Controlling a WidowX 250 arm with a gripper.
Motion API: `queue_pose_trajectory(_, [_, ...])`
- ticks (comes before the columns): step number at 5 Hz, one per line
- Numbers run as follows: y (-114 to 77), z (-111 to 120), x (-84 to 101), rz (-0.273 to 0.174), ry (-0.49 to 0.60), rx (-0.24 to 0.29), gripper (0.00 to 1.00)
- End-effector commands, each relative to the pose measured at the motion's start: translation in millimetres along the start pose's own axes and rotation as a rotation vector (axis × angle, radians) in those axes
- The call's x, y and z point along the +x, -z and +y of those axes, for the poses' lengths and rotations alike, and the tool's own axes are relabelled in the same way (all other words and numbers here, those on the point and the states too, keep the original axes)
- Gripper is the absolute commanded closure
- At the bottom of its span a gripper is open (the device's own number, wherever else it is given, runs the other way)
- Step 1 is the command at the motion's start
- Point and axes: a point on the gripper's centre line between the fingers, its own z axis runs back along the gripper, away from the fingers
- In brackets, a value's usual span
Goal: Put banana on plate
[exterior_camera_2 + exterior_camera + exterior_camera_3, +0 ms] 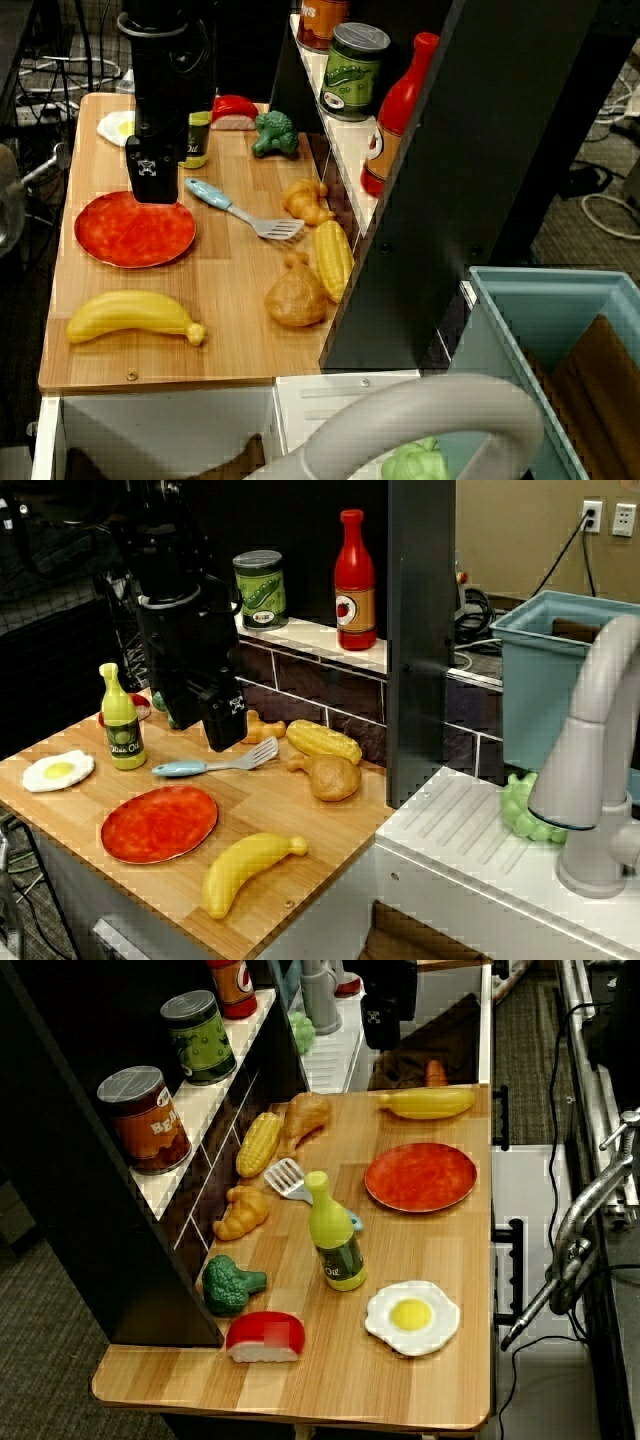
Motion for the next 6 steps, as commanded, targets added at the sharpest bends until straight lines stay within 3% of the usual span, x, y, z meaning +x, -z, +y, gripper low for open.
queue_pose_trajectory(1, [0.0,0.0,0.0,0.0,0.0,0.0,0.0])
queue_pose_trajectory(3, [22.9,-10.3,-8.6,0.002,-0.063,0.041,0.0])
queue_pose_trajectory(4, [45.3,-28.2,-19.4,0.005,-0.276,0.082,0.0])
queue_pose_trajectory(5, [62.9,-46.5,-25.8,0.045,-0.366,0.11,0.0])
queue_pose_trajectory(6, [63.3,-51.3,-20.9,0.047,-0.387,0.111,0.0])
